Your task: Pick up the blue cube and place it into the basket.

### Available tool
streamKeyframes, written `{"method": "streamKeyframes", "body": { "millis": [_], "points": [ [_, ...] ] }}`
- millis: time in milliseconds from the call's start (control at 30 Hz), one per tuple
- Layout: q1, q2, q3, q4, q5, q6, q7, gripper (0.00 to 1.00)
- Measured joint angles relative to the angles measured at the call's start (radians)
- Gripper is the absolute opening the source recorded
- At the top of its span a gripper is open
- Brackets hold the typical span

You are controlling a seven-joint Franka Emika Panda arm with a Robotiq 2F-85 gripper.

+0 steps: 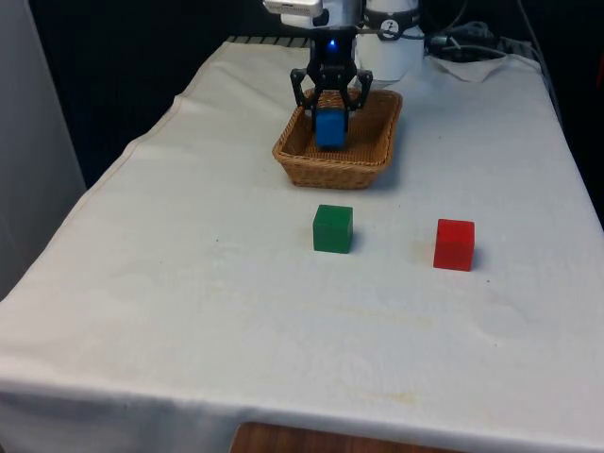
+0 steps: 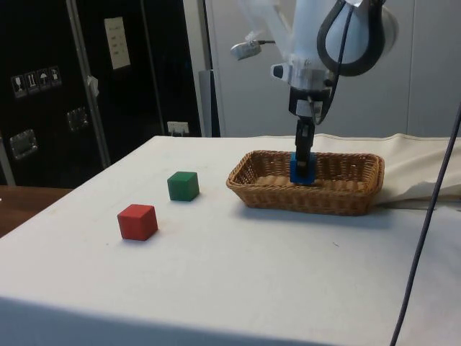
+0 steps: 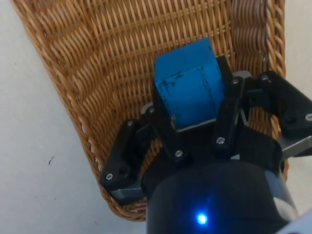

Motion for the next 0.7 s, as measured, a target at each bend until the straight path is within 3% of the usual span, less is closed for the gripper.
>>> {"method": "streamKeyframes", "body": {
  "millis": [367,567,600,700],
  "points": [
    [0.002,0.022,0.032,-0.001,0.000,0.003,0.025,0.00],
    [0.002,0.022,0.033,-0.001,0.000,0.003,0.025,0.02],
    [0.002,0.022,0.034,-0.001,0.000,0.003,0.025,0.07],
    [0.002,0.022,0.036,-0.001,0.000,0.003,0.026,0.34]
  ]
}}
